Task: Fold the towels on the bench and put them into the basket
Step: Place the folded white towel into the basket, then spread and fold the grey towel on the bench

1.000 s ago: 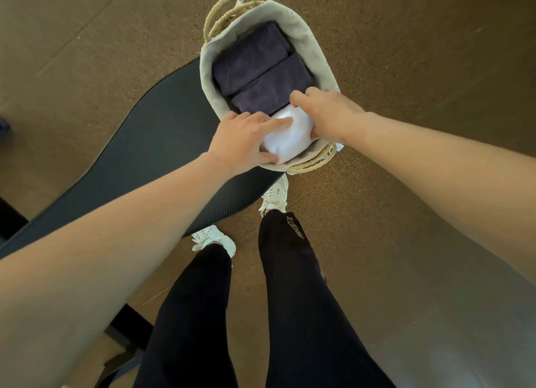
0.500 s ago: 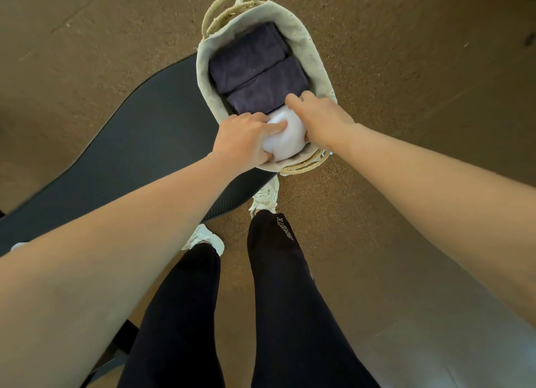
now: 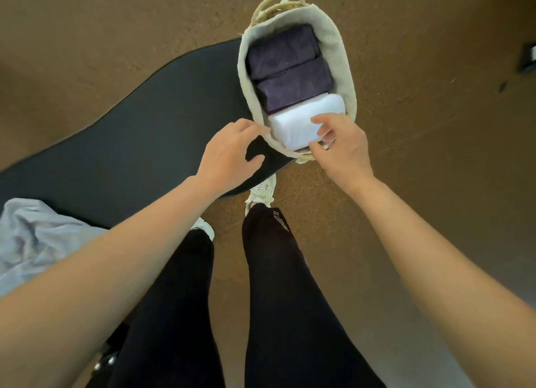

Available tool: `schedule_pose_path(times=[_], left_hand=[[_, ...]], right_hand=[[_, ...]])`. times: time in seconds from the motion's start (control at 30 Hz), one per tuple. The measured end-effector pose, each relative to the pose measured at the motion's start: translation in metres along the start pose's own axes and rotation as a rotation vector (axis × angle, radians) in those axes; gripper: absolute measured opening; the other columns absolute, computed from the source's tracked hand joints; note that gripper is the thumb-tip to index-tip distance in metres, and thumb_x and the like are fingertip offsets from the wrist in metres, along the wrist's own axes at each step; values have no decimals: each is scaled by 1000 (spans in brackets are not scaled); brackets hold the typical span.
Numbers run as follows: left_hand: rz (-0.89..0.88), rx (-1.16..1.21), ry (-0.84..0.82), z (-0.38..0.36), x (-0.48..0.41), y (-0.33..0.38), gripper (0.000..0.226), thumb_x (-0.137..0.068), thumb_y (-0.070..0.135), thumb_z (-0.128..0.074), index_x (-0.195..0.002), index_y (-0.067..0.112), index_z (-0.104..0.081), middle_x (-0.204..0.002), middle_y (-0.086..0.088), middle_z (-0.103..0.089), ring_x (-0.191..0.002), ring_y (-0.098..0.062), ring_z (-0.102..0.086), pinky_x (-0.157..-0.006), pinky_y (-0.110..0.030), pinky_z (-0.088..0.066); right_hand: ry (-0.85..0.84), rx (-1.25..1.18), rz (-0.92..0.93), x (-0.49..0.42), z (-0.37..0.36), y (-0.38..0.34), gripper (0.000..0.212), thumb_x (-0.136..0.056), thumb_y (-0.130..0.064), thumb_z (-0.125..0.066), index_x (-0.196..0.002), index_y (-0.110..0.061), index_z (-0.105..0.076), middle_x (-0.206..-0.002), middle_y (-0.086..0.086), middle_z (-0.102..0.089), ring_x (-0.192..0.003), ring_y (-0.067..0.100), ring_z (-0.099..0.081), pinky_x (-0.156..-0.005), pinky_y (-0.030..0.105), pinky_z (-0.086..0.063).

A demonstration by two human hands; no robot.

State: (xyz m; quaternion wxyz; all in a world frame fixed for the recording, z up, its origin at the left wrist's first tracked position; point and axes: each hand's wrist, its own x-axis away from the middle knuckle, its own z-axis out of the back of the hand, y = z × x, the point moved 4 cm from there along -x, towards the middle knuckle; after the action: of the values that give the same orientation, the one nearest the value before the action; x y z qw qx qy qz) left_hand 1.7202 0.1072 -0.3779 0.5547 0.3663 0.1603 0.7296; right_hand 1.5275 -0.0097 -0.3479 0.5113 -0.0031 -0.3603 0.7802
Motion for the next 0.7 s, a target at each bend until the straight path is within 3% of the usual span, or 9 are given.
schedule_pose_path(times=[0.17,0.3,0.47,0.57,0.7], left_hand=[[450,378,-85,1,81,-58,20,-99,24,-68,-118,24,-73,-112,9,-71,-101,-7,-65,-91,-29,-56],[734,510,33,12,161,-125,15,-98,25,-66,-111,25,-75,-105,11,-71,-101,-7,-65,-81,-19,-48],[823,463,28,27,254,-205,13,-96,29,-68,-107,27,-74,-104,9,-73,-102,-13,-67,-92,-37,-55],[887,416,97,41,304,-252,16,-96,24,-67,-112,25,-71,-110,5,-71,-103,-15,-66,-94,-39,-54],[985,281,247,56,353,-307,36,-93,21,-69,-129,20,-64,-130,-2,-62,-115,-22,-61,-93,-36,-50]], right_hand=[[-180,-65,51,28,-50,-64,20,-91,-16,-73,-111,-18,-71,-92,-2,-68,-81,9,-65,-77,23,-57],[-372,-49,98,44,-114,-120,18,-93,-18,-72,-111,-20,-70,-90,-5,-66,-82,8,-63,-76,21,-54],[-658,74,118,56,-210,-170,22,-96,-23,-70,-117,-23,-67,-93,-8,-65,-87,9,-63,-84,27,-57],[-781,163,167,57,-265,-199,24,-96,-28,-69,-120,-24,-66,-94,-9,-65,-88,9,-64,-87,32,-57],[-876,261,219,62,-330,-239,28,-97,-32,-68,-122,-21,-66,-100,-5,-67,-93,14,-65,-89,35,-57]])
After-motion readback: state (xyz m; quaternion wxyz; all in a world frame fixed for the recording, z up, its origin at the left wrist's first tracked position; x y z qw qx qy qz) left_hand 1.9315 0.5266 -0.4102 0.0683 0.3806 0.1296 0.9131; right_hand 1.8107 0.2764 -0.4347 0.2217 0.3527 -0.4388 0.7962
